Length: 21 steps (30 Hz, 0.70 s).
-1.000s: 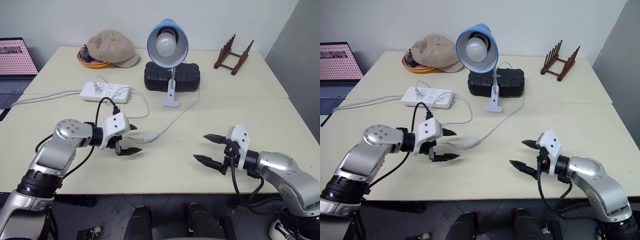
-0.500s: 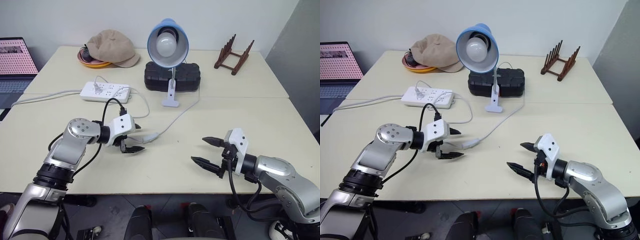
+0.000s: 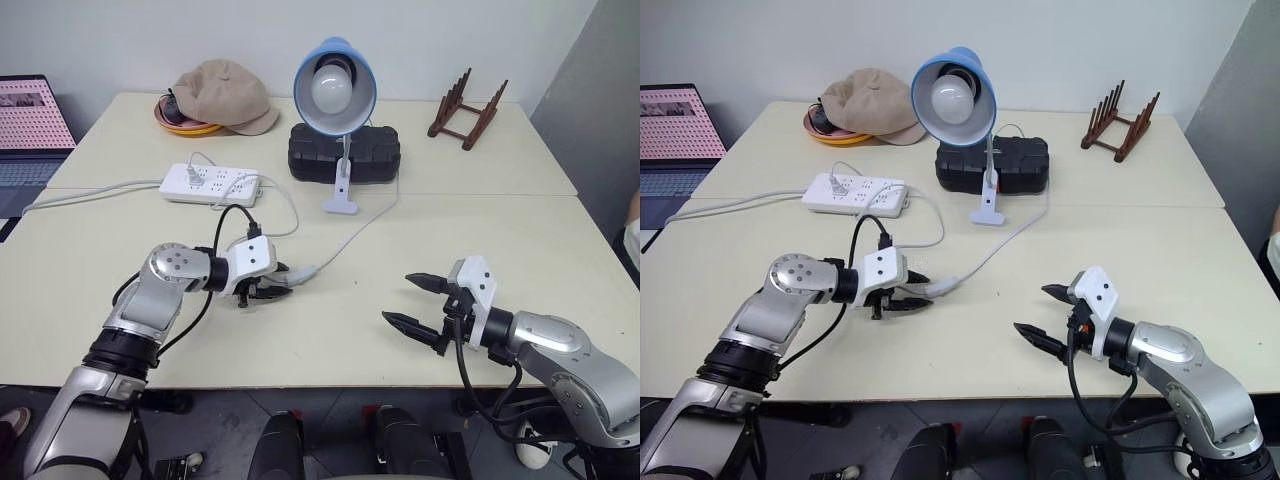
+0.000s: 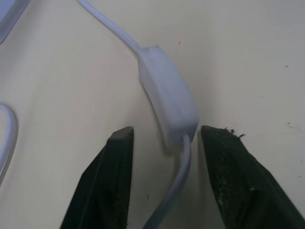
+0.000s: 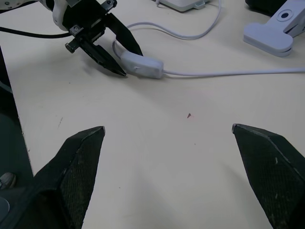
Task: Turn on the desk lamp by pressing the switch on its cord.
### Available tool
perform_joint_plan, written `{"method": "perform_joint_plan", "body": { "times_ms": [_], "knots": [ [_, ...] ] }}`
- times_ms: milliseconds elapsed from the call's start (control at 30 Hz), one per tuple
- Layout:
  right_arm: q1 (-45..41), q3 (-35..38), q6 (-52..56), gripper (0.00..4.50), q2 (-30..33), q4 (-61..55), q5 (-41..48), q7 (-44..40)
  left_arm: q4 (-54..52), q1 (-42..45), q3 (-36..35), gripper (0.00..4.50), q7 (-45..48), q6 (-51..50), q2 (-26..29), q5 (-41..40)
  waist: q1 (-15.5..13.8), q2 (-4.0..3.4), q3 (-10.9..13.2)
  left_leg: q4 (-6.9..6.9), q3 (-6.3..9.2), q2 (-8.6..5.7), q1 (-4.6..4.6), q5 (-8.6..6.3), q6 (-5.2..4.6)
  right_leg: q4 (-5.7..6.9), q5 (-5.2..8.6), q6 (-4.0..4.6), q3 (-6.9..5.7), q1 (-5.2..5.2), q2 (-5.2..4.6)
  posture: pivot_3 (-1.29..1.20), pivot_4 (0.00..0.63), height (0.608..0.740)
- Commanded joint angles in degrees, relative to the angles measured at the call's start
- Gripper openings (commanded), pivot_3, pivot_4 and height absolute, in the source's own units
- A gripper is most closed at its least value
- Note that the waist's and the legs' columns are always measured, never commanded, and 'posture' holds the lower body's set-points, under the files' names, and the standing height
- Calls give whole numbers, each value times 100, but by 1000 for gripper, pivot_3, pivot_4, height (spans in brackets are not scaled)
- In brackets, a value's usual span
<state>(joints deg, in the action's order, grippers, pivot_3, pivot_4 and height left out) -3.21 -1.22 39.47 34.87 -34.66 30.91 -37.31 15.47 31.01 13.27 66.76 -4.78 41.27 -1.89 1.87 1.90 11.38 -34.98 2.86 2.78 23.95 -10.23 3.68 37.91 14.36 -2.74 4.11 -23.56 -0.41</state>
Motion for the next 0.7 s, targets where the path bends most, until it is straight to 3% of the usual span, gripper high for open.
{"method": "perform_joint_plan", "body": {
  "times_ms": [33,167,367,500,700],
  "knots": [
    [13,144,-12,4500,8,-283,145,24,11,126,-50,1211,-10,163,7,62,0,0,0,0,0,0,0,0,0,0,0,0,0,0,0,0,150,740],
    [35,217,29,4500,-16,-308,188,84,202,230,-114,402,-58,43,-214,-53,0,0,0,0,0,0,1,0,0,0,0,0,0,0,0,0,150,740],
    [59,244,61,4500,-19,-324,257,153,-28,215,-326,309,128,-874,-389,-575,1,0,0,-1,0,0,0,0,0,2,0,-1,0,2,0,0,150,740],
    [56,341,154,4500,-76,-296,451,213,-445,297,-860,309,128,-2861,-559,-1706,8,0,0,-1,2,0,0,0,0,4,0,-1,-1,2,1,0,150,740],
    [-129,1104,1076,4500,-1272,155,2364,1275,-1318,517,-2026,309,-403,-6170,-959,-3864,29,3,-1,-5,14,2,0,0,0,11,-1,-3,-8,4,3,0,150,740]
  ]
}}
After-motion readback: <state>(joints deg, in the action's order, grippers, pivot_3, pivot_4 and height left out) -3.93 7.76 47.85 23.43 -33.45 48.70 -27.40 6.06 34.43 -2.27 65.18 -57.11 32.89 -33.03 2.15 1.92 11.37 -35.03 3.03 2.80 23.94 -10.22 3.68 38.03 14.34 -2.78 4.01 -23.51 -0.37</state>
